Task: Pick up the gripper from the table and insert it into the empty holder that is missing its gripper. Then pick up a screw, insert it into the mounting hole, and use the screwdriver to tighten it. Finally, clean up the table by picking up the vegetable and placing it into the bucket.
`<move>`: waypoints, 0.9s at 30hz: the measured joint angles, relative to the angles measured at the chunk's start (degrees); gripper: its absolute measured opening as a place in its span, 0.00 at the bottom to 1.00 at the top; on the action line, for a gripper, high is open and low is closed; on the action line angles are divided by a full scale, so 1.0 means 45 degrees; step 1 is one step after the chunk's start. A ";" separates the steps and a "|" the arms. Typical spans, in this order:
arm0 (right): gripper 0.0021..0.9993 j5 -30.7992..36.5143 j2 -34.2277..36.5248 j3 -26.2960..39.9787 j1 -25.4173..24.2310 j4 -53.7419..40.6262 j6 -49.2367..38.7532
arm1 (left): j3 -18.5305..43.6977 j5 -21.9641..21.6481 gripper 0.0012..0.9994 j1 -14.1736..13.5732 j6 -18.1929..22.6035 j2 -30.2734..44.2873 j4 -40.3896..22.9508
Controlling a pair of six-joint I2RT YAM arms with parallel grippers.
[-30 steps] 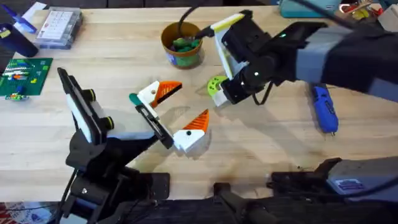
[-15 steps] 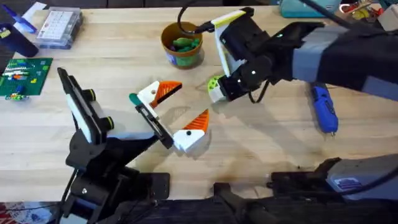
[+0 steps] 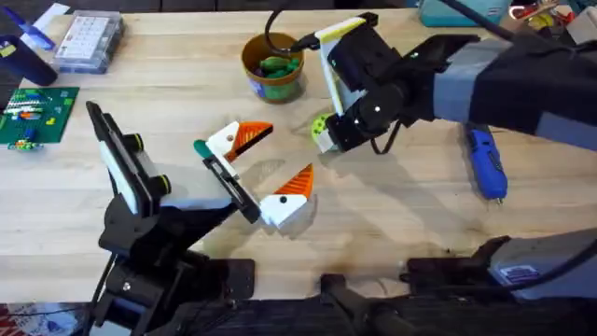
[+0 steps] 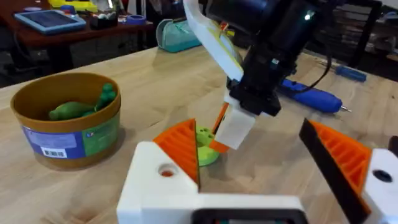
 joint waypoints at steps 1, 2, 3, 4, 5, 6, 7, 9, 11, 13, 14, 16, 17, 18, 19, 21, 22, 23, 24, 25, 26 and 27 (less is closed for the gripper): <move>0.40 0.0000 0.0063 0.0000 0.0001 -0.0008 0.0000 | 0.0000 0.0000 0.99 0.0000 0.0000 0.0000 0.0000; 0.40 0.0000 0.0123 0.0000 -0.0002 -0.0015 0.0000 | 0.0000 0.0000 0.99 0.0000 0.0000 0.0000 0.0000; 0.40 0.0000 0.0167 0.0000 0.0000 -0.0022 0.0000 | 0.0000 0.0000 0.99 0.0000 0.0000 0.0000 0.0000; 0.40 0.0000 0.0189 0.0000 0.0003 -0.0029 0.0000 | 0.0000 0.0000 0.99 0.0002 0.0000 0.0000 0.0000; 0.40 0.0000 0.0198 0.0000 0.0003 -0.0041 0.0002 | 0.0000 0.0000 0.99 0.0003 0.0000 0.0000 0.0000; 0.40 0.0000 0.0198 0.0000 0.0003 -0.0053 0.0005 | 0.0000 0.0000 0.99 0.0000 0.0000 0.0000 0.0000; 0.39 0.0000 0.0198 0.0000 0.0003 -0.0063 0.0005 | 0.0000 0.0000 0.99 0.0000 0.0000 0.0000 0.0000; 0.39 0.0000 0.0198 0.0000 0.0000 -0.0069 0.0000 | 0.0000 0.0000 0.99 0.0003 0.0000 0.0002 0.0000; 0.37 0.0000 0.0220 0.0000 0.0003 -0.0065 0.0003 | 0.0000 0.0000 0.99 0.0000 0.0000 0.0003 0.0000; 0.36 0.0000 0.0304 0.0000 0.0001 -0.0069 0.0000 | 0.0000 0.0000 0.99 0.0005 0.0000 0.0000 0.0000; 0.35 0.0002 0.0355 0.0006 0.0000 -0.0071 -0.0002 | 0.0000 0.0000 0.99 0.0003 0.0000 0.0000 0.0000; 0.31 0.0010 0.0384 0.0039 0.0001 -0.0067 -0.0022 | 0.0000 0.0002 0.99 0.0002 0.0000 0.0000 0.0000; 0.30 0.0010 0.0389 0.0049 -0.0002 -0.0056 -0.0036 | 0.0000 0.0003 0.99 0.0003 0.0000 0.0000 0.0000; 0.29 0.0010 0.0391 0.0049 -0.0002 -0.0057 -0.0039 | 0.0000 0.0000 0.99 0.0000 0.0000 0.0000 0.0000; 0.27 0.0010 0.0389 0.0049 -0.0002 -0.0058 -0.0041 | 0.0000 0.0000 0.99 0.0000 0.0000 0.0000 0.0000; 0.24 0.0005 0.0392 0.0049 -0.0002 -0.0067 -0.0044 | 0.0000 0.0000 0.99 0.0003 0.0000 0.0002 0.0000; 0.21 0.0005 0.0392 0.0049 -0.0002 -0.0066 -0.0044 | 0.0000 0.0000 0.99 0.0002 0.0000 0.0003 0.0000; 0.18 0.0005 0.0392 0.0049 -0.0002 -0.0069 -0.0044 | 0.0000 0.0000 0.99 0.0003 0.0000 0.0000 0.0000; 0.17 0.0005 0.0392 0.0049 -0.0002 -0.0069 -0.0044 | 0.0000 0.0000 0.99 0.0001 0.0000 0.0001 0.0000; 0.16 0.0005 0.0392 0.0049 -0.0002 -0.0069 -0.0044 | 0.0000 0.0000 0.99 0.0003 0.0000 0.0005 0.0000; 0.16 0.0005 0.0391 0.0049 -0.0002 -0.0069 -0.0044 | 0.0000 0.0000 0.99 0.0000 0.0000 0.0003 0.0000; 0.15 0.0007 0.0388 0.0049 -0.0002 -0.0069 -0.0044 | 0.0000 0.0000 0.99 0.0000 0.0000 0.0000 0.0000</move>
